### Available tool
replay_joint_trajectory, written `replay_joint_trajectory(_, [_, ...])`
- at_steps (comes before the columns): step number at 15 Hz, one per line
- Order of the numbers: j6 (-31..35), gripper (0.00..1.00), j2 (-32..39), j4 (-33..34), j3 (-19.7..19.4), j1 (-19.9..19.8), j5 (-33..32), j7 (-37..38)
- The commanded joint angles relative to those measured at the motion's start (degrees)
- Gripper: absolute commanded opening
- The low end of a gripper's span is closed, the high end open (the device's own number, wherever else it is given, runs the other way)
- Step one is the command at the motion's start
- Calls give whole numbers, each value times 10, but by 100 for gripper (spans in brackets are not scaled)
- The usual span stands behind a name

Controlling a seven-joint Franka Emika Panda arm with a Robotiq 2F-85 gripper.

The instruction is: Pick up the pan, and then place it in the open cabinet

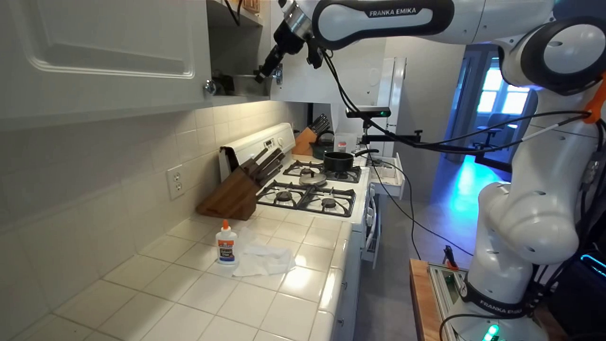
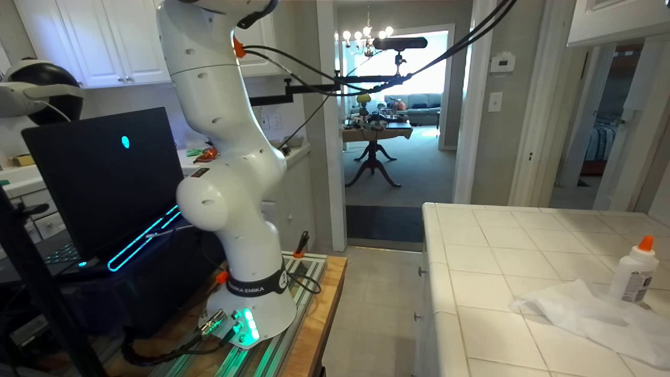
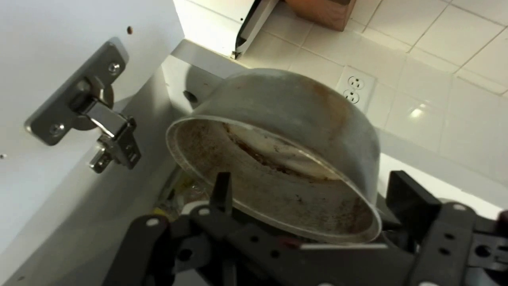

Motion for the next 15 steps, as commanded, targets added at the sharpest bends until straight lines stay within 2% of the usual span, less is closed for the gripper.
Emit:
replay_joint_trajectory(1, [34, 100, 2, -1, 13, -18, -43, 73])
replay_joint_trajectory(10, [19, 100, -26, -32, 25, -20, -70, 149])
replay_joint_trajectory(15, [6, 100, -64, -78, 33, -20, -70, 168])
